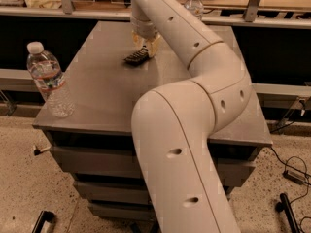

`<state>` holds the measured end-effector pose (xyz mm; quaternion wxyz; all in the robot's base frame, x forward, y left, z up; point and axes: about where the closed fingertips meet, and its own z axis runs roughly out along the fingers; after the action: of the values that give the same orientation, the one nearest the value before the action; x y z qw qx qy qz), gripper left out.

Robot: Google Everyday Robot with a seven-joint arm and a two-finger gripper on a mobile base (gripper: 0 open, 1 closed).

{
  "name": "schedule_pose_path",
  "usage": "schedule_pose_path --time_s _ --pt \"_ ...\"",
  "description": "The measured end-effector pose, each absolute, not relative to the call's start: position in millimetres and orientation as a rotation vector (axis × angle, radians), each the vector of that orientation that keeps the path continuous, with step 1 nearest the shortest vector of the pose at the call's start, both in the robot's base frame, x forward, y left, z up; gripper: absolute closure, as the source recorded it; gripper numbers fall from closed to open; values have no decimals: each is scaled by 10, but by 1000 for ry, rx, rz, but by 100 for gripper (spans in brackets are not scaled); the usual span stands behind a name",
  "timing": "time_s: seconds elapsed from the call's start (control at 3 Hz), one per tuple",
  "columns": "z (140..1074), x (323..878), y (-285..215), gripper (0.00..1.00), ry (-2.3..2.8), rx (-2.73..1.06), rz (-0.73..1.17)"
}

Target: Move rxbar chocolate near water bottle

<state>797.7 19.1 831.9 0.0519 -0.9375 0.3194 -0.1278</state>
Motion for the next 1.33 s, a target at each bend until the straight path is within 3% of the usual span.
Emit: schedule_pose_path --time_s 0.33,0.67,1.33 --pt "8330 7978 185 93 968 -2860 -395" --pt "8357 7938 167 100 940 -2885 -412" --pt "8626 7578 98 100 912 -2731 -167"
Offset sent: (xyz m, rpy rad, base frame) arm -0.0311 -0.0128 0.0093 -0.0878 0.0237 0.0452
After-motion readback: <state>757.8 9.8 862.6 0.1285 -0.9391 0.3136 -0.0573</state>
